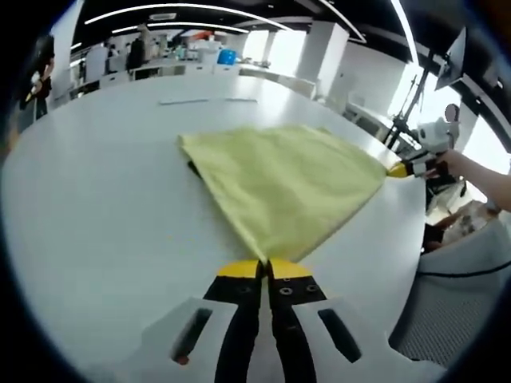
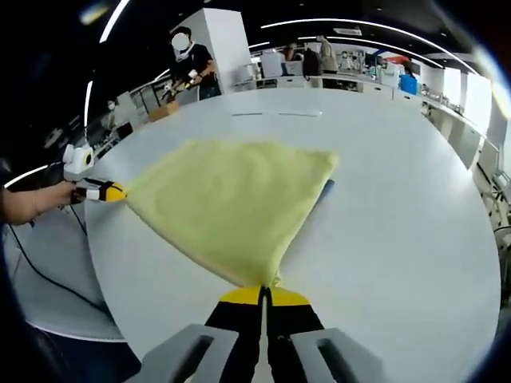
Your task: Fold the garment on the visible template until the final outline fits inside the template.
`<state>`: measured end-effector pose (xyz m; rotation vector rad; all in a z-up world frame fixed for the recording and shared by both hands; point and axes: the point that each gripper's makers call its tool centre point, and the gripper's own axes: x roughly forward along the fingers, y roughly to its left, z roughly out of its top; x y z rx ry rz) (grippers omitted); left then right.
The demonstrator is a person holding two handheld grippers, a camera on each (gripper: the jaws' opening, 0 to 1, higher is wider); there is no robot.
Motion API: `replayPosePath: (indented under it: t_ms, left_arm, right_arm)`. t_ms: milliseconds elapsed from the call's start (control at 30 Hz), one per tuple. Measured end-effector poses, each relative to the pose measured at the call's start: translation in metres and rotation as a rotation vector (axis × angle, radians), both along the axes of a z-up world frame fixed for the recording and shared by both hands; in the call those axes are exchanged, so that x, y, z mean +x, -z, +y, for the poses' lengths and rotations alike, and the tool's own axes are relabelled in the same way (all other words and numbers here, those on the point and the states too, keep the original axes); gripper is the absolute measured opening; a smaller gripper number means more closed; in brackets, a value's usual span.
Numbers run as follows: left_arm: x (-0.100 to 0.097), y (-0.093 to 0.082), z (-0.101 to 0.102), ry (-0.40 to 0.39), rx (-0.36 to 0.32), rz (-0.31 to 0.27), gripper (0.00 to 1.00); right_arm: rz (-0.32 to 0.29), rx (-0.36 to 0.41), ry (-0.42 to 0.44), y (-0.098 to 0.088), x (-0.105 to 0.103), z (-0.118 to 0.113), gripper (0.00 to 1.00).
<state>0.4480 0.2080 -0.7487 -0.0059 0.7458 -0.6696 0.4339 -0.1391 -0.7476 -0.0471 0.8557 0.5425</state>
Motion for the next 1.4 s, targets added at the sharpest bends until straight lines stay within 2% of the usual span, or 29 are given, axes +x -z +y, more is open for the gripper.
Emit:
replayPosePath:
  t_ms: [133, 333, 567, 667, 800, 967, 1100, 1400]
  left_arm:
    - [0.001, -0.001, 0.001, -0.004, 0.01, -0.01, 0.02]
    - [0.003, -0.002, 0.005, -0.017, 0.019, -0.024, 0.12]
    - [0.008, -0.012, 0.006, -0.02, 0.023, -0.07, 0.36]
    - [0.008, -0.016, 0.007, -0.015, 0.033, -0.08, 0.42]
    - [0.007, -0.027, 0.005, -0.013, 0.025, -0.108, 0.53]
    - [0.009, -0.041, 0.007, -0.033, 0.019, -0.147, 0.67]
    - [0.008, -0.054, 0.009, -0.049, 0.003, -0.17, 0.73]
    - [-0.001, -0.076, 0.009, -0.069, -0.026, -0.212, 0.91]
  right_arm:
    - [-0.008, 0.0, 0.001, -0.001, 0.001, 0.0, 0.0]
    - [-0.005, 0.006, -0.003, -0.004, 0.001, 0.002, 0.01]
    - [-0.044, 0.026, -0.019, -0.015, 0.003, 0.011, 0.29]
    - [-0.062, 0.039, -0.026, -0.02, 0.003, 0.015, 0.39]
    - [-0.117, 0.065, -0.023, -0.032, 0.007, 0.021, 0.59]
    - [-0.154, 0.098, -0.034, -0.047, 0.008, 0.027, 0.68]
    - [-0.182, 0.111, -0.049, -0.058, 0.006, 0.033, 0.75]
    - [-0.232, 0.117, -0.075, -0.083, -0.005, 0.044, 0.82]
